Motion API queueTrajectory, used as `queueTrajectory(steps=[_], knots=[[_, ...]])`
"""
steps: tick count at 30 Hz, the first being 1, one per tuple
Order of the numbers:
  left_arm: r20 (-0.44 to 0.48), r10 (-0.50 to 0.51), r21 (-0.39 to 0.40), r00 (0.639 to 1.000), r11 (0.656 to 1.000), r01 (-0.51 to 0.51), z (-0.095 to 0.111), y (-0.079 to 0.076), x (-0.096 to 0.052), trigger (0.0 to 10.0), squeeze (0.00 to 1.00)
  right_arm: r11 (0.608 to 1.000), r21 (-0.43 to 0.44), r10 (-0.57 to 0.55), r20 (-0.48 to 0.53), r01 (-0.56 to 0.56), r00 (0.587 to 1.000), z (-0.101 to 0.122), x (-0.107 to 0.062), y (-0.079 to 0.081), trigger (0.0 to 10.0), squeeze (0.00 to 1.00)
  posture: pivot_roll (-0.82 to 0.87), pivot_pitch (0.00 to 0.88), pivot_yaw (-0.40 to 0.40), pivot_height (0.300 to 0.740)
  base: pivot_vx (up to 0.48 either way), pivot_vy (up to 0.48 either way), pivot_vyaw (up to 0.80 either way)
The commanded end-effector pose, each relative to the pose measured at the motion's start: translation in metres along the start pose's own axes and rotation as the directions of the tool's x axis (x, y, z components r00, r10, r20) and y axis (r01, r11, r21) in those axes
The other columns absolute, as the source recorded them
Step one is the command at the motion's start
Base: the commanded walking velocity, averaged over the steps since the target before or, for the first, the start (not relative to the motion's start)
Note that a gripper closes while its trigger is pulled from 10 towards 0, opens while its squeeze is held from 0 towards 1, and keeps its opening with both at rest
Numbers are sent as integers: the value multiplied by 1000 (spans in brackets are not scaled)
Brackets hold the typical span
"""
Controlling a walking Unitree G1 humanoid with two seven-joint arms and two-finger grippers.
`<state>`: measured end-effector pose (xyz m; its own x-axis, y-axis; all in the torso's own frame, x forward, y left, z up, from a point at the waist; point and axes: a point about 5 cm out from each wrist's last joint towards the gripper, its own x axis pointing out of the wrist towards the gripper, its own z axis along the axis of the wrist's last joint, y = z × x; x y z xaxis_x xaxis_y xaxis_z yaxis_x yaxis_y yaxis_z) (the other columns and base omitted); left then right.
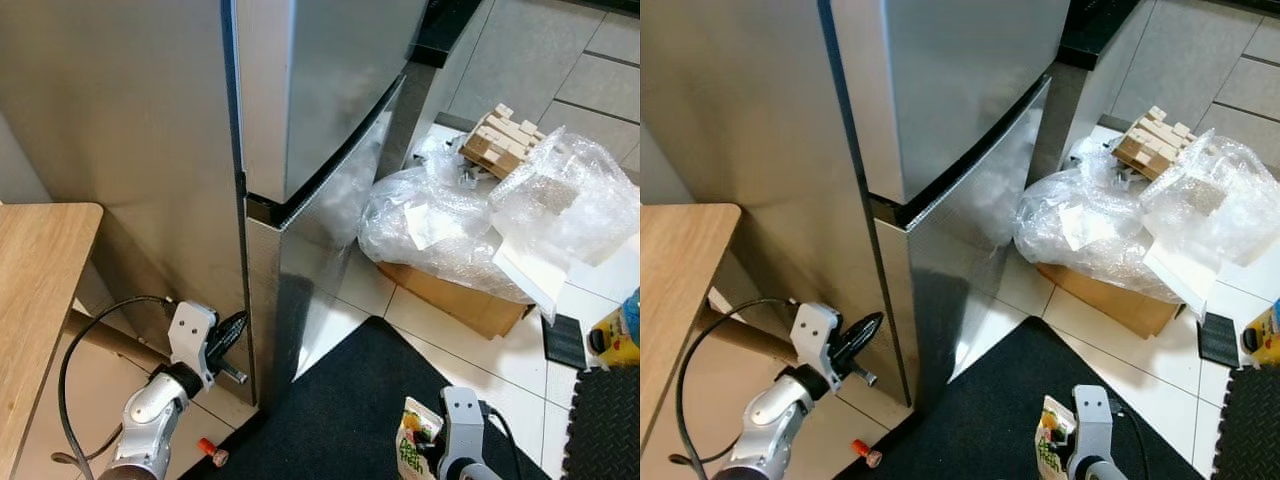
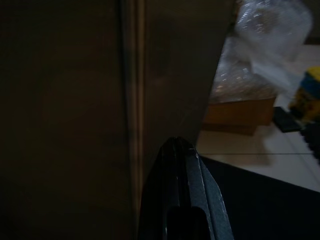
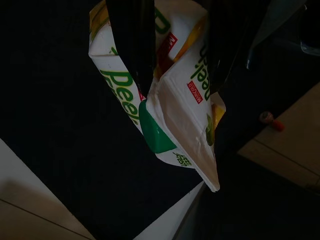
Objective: Restocking fridge
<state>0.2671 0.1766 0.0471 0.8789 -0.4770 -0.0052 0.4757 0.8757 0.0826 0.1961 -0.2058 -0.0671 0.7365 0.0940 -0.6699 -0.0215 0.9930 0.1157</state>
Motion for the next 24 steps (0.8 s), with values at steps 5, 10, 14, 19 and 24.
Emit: queueTrajectory(steps=[5,10,14,19,24], knots=[[-4,78,50,997,996,-78,0,0,6,10000,0,1000,-10,-13,16,13,1000,4,0,-5,10000,0,-86,106,-91,740,0,0,0],[-3,144,75,990,987,-144,1,4,9,10000,0,1000,-10,-13,17,14,1000,4,-1,-6,10000,0,-86,108,-91,740,0,0,0],[-11,146,74,989,987,-145,1,-2,17,10000,0,1000,-10,-14,15,14,1000,3,-2,-6,10000,0,-88,114,-91,740,0,0,0],[-5,147,55,989,988,-147,1,-8,22,10000,0,1000,-9,-15,14,15,1000,2,-2,-7,10000,0,-90,119,-93,740,0,0,0],[-3,159,38,987,987,-159,3,-14,33,10000,0,1000,-11,-15,16,15,1000,3,-2,-7,10000,0,-95,140,-95,740,0,0,0]])
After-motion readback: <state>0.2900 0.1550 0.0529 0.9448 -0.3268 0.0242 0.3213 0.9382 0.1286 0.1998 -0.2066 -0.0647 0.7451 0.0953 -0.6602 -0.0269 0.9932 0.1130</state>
